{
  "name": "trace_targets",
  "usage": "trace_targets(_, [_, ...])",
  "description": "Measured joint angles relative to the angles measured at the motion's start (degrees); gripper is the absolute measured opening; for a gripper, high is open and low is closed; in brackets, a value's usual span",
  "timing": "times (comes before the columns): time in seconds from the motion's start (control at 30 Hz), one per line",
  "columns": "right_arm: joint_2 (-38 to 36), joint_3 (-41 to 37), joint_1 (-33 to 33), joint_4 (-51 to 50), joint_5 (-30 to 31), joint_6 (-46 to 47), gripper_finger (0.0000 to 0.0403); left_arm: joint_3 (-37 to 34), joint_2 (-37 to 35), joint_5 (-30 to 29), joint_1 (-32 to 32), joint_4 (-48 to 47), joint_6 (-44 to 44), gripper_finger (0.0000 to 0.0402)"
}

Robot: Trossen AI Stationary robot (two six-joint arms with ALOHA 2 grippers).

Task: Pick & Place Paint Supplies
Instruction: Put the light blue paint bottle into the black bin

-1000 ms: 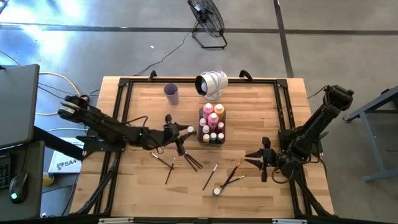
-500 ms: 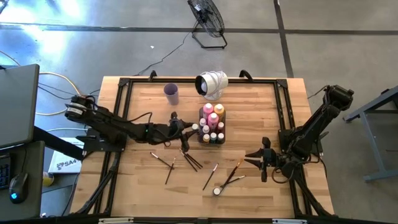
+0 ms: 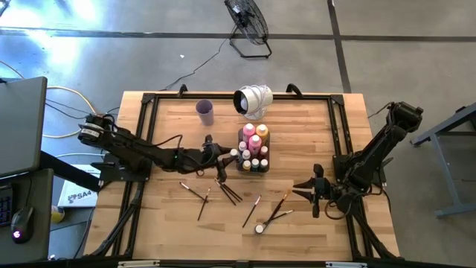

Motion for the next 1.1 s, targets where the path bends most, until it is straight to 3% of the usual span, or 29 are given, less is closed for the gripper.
trace_targets(0.33, [0.0,0.0,0.0,0.0,-0.1,0.2,0.0064,4.6,5.7,-1.4,0.0,-0.1,1.6,0.0126])
trace_targets(0.77, [0.0,0.0,0.0,-0.4,0.0,0.0,0.0064,4.6,5.7,-1.2,0.0,-4.6,-2.8,0.0126])
trace_targets(1.1, [0.0,0.0,0.0,-0.3,0.0,0.2,0.0064,4.7,10.4,-1.0,0.0,-2.8,-4.7,0.0126])
